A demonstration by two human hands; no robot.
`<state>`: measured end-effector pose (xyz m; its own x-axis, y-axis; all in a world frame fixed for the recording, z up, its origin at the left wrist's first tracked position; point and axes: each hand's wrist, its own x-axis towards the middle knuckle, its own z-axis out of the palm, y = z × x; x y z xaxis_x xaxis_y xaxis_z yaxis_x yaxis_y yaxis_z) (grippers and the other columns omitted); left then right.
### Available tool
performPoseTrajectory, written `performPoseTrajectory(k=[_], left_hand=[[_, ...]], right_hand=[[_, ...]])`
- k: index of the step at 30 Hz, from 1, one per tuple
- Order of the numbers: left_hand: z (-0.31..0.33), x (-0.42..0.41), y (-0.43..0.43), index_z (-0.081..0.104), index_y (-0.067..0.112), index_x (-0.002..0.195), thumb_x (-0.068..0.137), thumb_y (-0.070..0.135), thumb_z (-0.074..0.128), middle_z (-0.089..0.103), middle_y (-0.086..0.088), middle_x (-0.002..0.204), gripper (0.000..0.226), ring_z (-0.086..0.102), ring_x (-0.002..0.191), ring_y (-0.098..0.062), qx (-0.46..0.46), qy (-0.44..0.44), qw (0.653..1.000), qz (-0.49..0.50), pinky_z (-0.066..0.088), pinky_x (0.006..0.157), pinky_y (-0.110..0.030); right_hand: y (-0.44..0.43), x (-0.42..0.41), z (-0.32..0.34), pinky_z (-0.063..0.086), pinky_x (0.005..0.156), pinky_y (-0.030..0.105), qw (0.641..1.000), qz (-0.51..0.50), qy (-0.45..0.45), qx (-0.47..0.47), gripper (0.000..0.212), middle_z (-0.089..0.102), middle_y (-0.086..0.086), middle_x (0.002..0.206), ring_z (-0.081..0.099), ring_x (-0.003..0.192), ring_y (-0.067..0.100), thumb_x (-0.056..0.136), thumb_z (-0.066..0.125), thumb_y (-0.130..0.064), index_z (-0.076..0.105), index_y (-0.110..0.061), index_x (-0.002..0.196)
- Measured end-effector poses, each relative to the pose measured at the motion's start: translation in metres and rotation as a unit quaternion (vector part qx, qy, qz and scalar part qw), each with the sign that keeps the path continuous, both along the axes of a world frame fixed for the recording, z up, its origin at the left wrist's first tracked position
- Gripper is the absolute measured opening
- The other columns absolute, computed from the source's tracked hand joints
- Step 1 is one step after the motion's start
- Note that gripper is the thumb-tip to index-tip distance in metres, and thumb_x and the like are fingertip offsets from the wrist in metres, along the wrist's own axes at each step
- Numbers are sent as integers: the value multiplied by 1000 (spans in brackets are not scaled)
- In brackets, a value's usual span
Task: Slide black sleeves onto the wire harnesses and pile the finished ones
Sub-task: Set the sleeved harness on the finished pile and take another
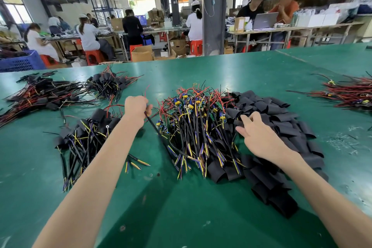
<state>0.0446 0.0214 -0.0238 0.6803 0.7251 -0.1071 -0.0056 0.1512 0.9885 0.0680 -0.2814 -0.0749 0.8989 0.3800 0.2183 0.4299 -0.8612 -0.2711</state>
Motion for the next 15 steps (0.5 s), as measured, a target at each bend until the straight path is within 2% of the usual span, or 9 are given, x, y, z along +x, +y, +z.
performPoseTrajectory(k=[1, 3, 5, 8, 10, 11, 13, 15], left_hand=[[6, -4, -1, 46, 5, 77, 91, -6, 43, 41, -9, 71, 18, 42, 29, -6, 46, 19, 999, -14, 23, 32, -10], [17, -12, -2, 57, 5, 76, 91, 8, 49, 48, -9, 73, 17, 40, 44, -15, 194, 51, 979, -36, 21, 38, -15], [29, -24, -5, 69, 7, 83, 90, 20, 56, 59, -7, 76, 20, 39, 52, -18, 373, 55, 925, -49, 26, 47, -23], [38, -44, -17, 72, 20, 83, 89, 25, 59, 67, 3, 80, 14, 47, 58, -4, 554, 66, 822, -110, 35, 56, -24], [33, -55, -27, 69, 25, 83, 90, 28, 59, 65, 6, 84, 12, 52, 68, -4, 605, 63, 780, -151, 39, 66, -26], [26, -61, -31, 68, 25, 83, 90, 28, 59, 64, 6, 85, 11, 55, 75, -9, 612, 52, 771, -168, 41, 72, -28], [10, -71, -36, 68, 22, 84, 91, 25, 60, 62, 5, 88, 10, 58, 85, -16, 604, 23, 774, -188, 45, 82, -34], [-5, -78, -37, 68, 19, 85, 91, 21, 61, 62, 4, 88, 10, 59, 87, -19, 589, -7, 786, -186, 45, 85, -38]], right_hand=[[1, 0, 1, 36, 65, 38, 1000, 2, 2, 23, 32, 39, 16, 118, 53, 95, 34, 99, 39, -22, 42, -5, 126], [3, -1, 2, 37, 69, 41, 999, 8, 3, 47, 34, 41, 18, 121, 51, 98, 35, 100, 36, -23, 42, -4, 127], [4, -2, 2, 38, 70, 41, 997, 0, 17, 73, 38, 42, 17, 121, 51, 99, 36, 100, 32, -30, 39, -5, 127], [6, -5, 4, 37, 71, 38, 993, 3, 34, 117, 42, 41, 16, 120, 50, 98, 34, 99, 33, -34, 39, -6, 130], [7, -9, 6, 38, 76, 37, 992, 35, 15, 121, 41, 38, 14, 115, 50, 92, 34, 100, 37, -30, 39, -5, 133], [7, -10, 7, 39, 81, 37, 992, 52, 2, 115, 40, 36, 13, 114, 50, 90, 33, 100, 39, -27, 40, -4, 133], [8, -11, 7, 36, 93, 41, 991, 69, -8, 116, 38, 36, 13, 116, 47, 100, 33, 99, 43, -22, 42, -5, 133], [10, -10, 7, 29, 99, 38, 991, 67, -10, 115, 38, 38, 13, 121, 37, 114, 30, 97, 49, -20, 43, -9, 133]])
